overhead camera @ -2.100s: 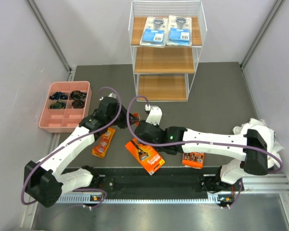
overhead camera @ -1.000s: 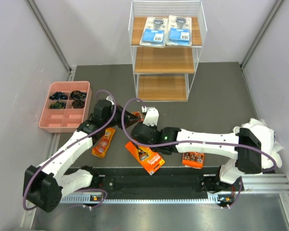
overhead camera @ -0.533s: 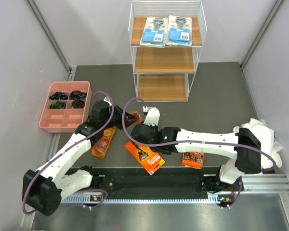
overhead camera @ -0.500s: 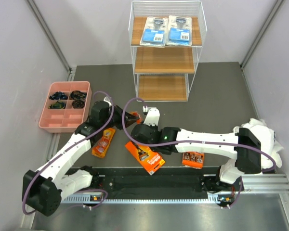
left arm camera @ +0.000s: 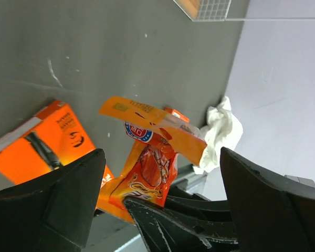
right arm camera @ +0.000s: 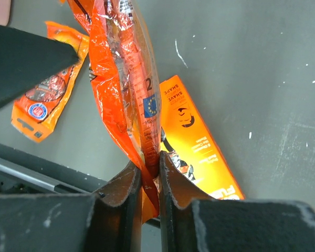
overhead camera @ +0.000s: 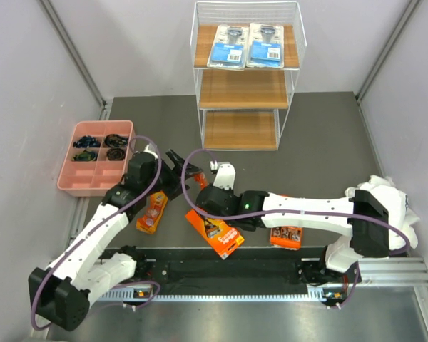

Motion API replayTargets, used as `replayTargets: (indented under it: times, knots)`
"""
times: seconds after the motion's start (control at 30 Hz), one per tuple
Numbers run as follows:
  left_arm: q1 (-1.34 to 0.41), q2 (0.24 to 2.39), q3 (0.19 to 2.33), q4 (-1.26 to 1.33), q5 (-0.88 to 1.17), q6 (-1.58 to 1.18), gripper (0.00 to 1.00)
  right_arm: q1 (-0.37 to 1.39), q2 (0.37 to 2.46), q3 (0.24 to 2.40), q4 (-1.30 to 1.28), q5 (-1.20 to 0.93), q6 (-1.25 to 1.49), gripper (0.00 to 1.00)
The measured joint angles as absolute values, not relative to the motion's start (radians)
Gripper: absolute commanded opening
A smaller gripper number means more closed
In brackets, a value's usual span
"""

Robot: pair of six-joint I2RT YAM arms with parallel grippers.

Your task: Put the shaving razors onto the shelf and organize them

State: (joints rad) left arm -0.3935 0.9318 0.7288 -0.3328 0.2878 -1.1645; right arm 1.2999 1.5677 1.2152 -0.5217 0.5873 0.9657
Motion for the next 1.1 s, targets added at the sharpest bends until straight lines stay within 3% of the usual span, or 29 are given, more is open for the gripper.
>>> replayTargets:
  times: [0.37,0.6,1.1]
  knots:
    - [-0.392,0.914,0.996,-0.660,-0.065,-0.886,0.94,1.299,1.565,1.213,-0.509,0.542,0.961,0.00]
    - [-0.392,0.965,1.052,-0.825,-0.299,-0.760,0.94,1.299,1.564,1.204,-0.497,0.499,0.961,0.00]
    - [-0.392,1.010,1.029,-0.895,-0.355,-0.680,0.96,1.211,1.476,1.066,-0.312,0.305,0.963,0.00]
